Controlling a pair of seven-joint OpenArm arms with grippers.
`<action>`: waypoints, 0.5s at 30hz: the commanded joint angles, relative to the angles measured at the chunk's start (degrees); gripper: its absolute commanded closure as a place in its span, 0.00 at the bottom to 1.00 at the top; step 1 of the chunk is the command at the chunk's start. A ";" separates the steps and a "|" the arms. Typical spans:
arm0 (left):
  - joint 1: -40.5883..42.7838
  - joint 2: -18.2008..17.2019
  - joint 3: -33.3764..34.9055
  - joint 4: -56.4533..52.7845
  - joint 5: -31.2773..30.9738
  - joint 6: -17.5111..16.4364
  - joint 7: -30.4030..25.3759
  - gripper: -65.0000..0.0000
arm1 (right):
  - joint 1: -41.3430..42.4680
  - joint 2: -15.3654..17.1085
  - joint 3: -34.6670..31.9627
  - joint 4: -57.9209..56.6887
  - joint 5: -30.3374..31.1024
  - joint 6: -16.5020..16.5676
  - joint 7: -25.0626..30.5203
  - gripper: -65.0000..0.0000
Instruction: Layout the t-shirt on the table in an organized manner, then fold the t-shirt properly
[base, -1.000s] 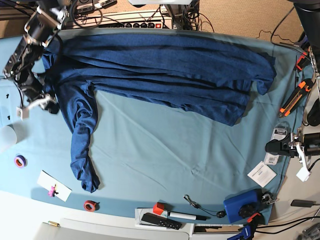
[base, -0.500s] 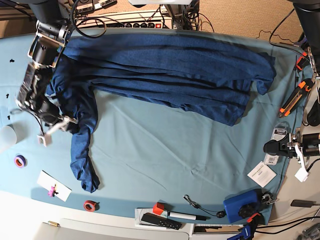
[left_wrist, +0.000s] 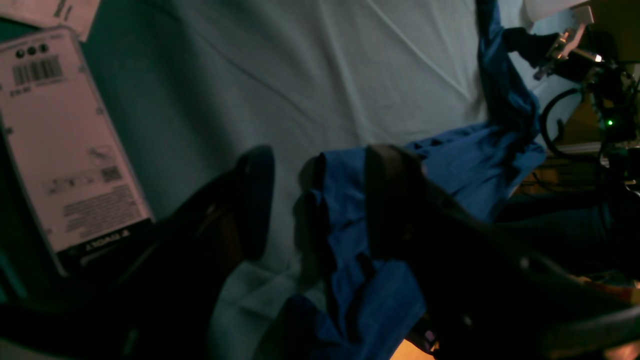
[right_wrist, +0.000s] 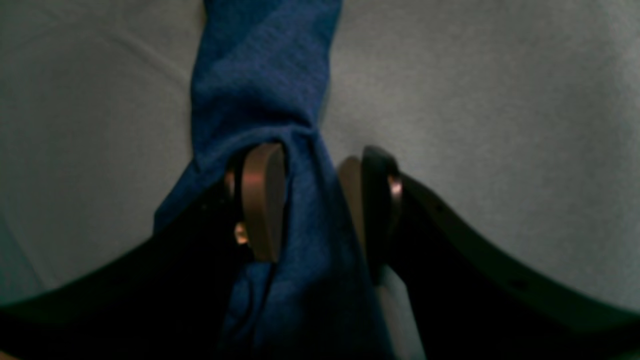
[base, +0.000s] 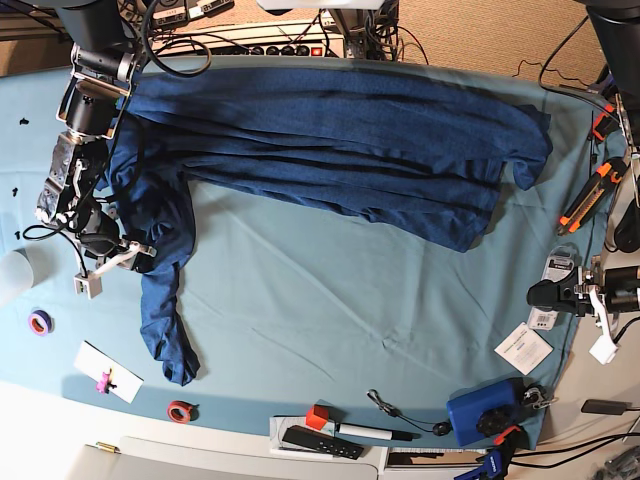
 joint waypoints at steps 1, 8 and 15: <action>-1.77 -1.09 -0.42 0.76 -1.39 -0.06 -0.58 0.54 | 0.44 0.92 0.15 0.33 -0.81 -0.74 -1.36 0.61; -1.75 -1.09 -0.39 0.76 -1.39 -0.06 -0.58 0.54 | 0.37 -1.33 2.40 -5.68 3.85 0.42 -1.05 0.61; -1.75 -1.09 -0.39 0.76 -1.39 -0.06 -0.58 0.54 | 0.37 -4.61 10.60 -8.92 10.40 6.93 -5.14 0.73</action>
